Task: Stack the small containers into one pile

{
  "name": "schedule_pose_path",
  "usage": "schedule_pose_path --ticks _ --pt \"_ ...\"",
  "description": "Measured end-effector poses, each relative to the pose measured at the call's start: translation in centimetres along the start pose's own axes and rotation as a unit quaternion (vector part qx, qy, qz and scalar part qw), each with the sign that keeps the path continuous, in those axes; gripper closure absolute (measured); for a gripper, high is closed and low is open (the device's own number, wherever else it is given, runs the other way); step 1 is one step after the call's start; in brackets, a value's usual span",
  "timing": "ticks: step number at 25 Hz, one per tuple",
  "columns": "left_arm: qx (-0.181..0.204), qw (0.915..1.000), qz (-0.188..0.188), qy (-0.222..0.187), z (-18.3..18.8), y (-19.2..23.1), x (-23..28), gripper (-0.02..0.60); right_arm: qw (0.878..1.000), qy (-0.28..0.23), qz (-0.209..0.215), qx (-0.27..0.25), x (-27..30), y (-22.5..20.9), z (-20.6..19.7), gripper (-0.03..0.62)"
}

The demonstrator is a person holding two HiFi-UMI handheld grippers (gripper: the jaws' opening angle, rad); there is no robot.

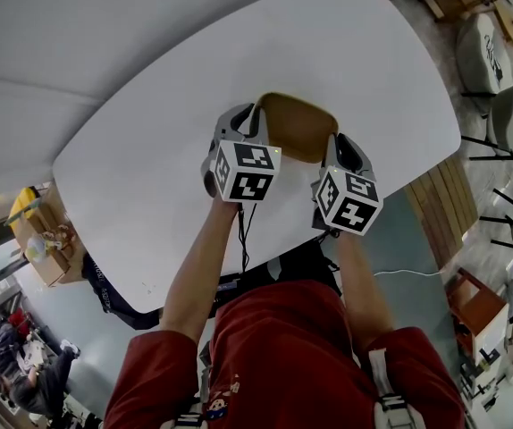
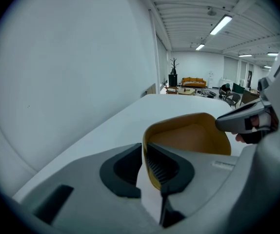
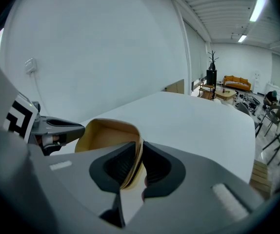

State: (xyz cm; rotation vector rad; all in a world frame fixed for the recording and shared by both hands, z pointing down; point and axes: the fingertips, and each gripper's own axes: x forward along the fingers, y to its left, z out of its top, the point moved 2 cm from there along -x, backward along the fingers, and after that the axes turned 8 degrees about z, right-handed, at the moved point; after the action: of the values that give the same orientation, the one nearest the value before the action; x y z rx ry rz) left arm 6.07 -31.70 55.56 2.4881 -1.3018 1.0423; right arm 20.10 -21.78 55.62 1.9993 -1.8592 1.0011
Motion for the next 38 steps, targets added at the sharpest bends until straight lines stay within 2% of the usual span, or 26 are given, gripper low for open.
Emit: schedule_pose_path --ticks 4,12,15,22,28,38 --pt "0.001 0.9999 -0.01 0.012 -0.5 -0.5 0.4 0.546 1.0 0.003 0.001 -0.001 0.0 0.0 -0.1 0.563" --pt "0.005 0.9998 0.008 -0.017 1.2 0.3 -1.5 0.549 0.999 0.02 0.03 0.039 -0.7 0.7 0.7 0.569" --pt "0.003 0.9998 0.008 -0.015 1.3 0.2 -1.9 0.551 0.998 0.031 0.037 0.047 -1.1 0.8 0.5 0.568" --pt "-0.014 0.9988 -0.029 0.038 -0.5 -0.1 -1.3 0.552 0.995 0.075 0.036 0.048 -0.9 0.8 -1.1 0.565" --pt "-0.009 0.9968 -0.039 0.07 -1.8 -0.1 -0.6 0.549 0.994 0.099 0.032 0.023 -0.1 0.8 -1.7 0.559" --pt "0.004 0.9962 -0.031 0.082 -3.4 -0.5 0.5 0.545 0.994 0.107 0.02 -0.013 0.9 0.6 -3.2 0.531"
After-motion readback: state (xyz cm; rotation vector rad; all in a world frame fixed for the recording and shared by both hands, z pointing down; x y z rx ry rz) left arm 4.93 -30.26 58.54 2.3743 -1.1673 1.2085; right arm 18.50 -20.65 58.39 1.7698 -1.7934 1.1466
